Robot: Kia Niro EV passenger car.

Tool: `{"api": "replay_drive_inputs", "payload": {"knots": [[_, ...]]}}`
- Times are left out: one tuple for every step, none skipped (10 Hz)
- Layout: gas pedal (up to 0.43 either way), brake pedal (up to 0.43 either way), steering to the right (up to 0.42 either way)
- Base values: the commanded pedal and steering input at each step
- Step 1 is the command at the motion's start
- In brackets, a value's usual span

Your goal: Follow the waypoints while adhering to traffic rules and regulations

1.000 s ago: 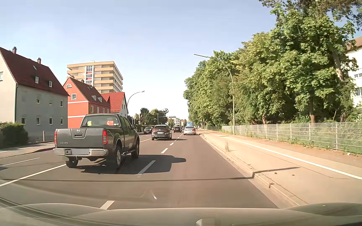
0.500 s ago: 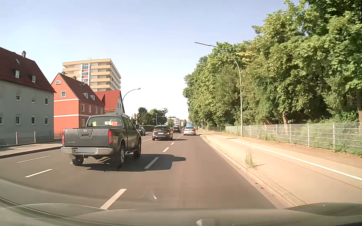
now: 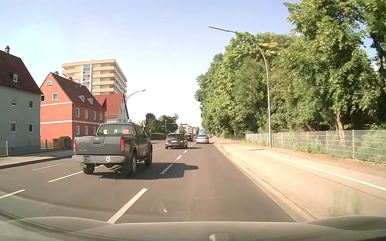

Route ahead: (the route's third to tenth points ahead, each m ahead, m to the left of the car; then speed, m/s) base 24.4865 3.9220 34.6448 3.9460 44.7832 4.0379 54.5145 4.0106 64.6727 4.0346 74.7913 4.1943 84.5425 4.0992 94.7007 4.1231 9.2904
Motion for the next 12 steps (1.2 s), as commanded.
{"api": "replay_drive_inputs", "payload": {"knots": [[0.0,0.0,-0.006],[0.0,0.0,-0.006],[0.0,0.0,-0.006],[0.0,0.0,-0.006],[0.0,0.0,-0.006],[0.0,0.0,-0.006],[0.0,0.0,-0.006],[0.0,0.0,-0.006],[0.0,0.0,-0.006],[0.0,0.0,-0.006],[0.0,0.0,-0.006],[0.0,0.0,-0.006]]}}
